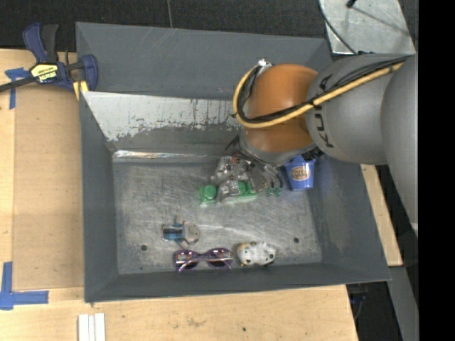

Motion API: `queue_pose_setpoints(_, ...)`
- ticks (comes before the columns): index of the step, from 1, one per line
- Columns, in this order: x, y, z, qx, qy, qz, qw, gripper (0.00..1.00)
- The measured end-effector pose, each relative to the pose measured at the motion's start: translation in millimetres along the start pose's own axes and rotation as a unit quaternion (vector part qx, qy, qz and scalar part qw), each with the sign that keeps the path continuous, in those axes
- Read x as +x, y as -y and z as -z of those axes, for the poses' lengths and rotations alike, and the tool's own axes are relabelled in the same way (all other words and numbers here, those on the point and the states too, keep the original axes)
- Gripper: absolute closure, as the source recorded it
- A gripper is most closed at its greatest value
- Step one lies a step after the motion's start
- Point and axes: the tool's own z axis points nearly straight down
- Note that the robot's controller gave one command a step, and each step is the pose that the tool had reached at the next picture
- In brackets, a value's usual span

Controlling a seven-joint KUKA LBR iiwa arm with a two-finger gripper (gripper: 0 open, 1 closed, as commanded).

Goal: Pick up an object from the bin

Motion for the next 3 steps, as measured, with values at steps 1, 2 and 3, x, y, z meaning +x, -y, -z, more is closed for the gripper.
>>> queue_pose_setpoints(1, -30.2, -15, 23, 0.000, -0.0027, -0.007, 1.0000, 1.00)
queue_pose_setpoints(2, -0.7, -4, 75, 0.000, -0.0059, -0.004, 1.0000, 1.00)
queue_pose_setpoints(3, -2.2, -22, 108, 0.001, 0.0011, -0.006, 1.0000, 1.00)
